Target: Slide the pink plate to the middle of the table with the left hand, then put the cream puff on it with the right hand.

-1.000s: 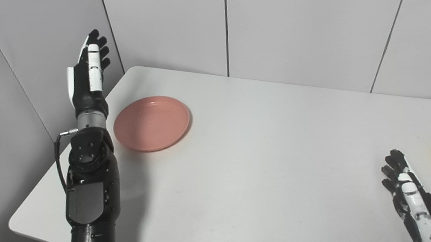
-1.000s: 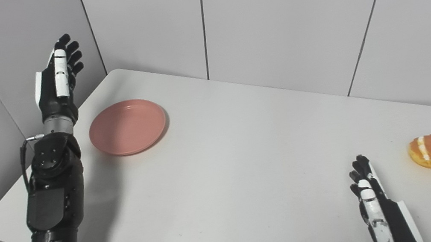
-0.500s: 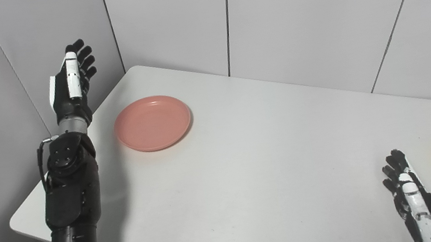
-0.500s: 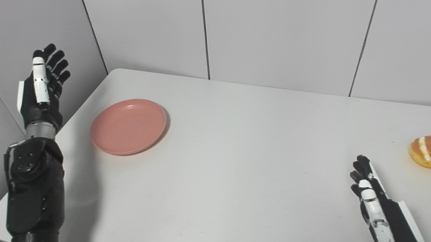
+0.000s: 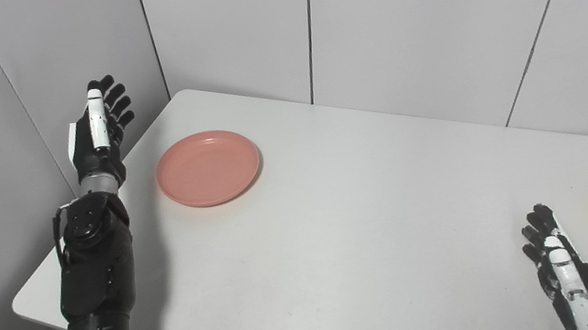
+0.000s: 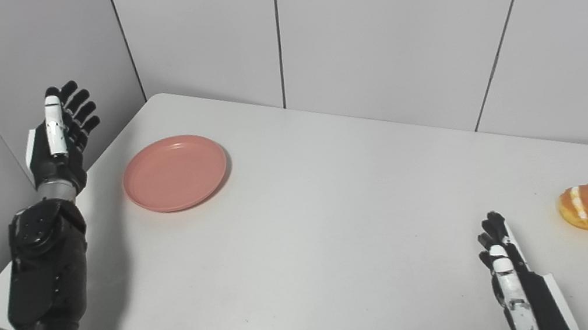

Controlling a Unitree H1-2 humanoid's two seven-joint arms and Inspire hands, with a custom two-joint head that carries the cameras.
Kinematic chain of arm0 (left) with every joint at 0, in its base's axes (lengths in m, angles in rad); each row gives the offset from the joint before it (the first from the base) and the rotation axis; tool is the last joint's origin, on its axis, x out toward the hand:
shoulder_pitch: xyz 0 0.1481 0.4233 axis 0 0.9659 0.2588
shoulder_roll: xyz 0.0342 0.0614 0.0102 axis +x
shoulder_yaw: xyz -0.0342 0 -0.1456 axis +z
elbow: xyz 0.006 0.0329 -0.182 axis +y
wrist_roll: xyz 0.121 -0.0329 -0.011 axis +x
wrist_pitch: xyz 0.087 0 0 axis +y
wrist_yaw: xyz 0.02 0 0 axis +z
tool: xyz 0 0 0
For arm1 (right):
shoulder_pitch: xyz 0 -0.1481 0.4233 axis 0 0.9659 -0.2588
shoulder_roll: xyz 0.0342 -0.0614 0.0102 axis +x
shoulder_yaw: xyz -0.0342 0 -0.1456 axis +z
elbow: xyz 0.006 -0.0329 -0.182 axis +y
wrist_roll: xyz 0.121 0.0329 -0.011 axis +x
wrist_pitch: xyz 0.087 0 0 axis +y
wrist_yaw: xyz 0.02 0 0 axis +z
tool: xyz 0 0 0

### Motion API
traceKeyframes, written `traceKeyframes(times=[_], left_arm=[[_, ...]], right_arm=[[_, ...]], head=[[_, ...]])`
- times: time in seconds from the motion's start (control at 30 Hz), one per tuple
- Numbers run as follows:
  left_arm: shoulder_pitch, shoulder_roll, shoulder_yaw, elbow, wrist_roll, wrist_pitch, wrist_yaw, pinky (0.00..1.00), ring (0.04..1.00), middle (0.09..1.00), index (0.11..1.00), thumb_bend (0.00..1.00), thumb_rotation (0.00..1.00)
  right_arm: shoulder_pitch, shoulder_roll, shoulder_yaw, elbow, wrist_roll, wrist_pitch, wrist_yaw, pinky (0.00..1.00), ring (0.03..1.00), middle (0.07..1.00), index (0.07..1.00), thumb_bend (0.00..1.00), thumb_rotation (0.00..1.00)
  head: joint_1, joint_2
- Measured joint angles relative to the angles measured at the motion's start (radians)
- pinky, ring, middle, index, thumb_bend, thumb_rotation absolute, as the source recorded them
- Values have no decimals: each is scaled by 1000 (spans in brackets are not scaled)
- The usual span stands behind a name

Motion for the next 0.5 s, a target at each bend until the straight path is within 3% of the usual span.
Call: traceKeyframes(times=[0.5], left_arm=[[0, -2, -2, 100, -41, -10, -1, 911, 918, 909, 877, 370, 1000]], right_arm=[[1, 0, 0, -6, -13, 16, -4, 1000, 1000, 1000, 1000, 0, 1000]], head=[[2, 6]])
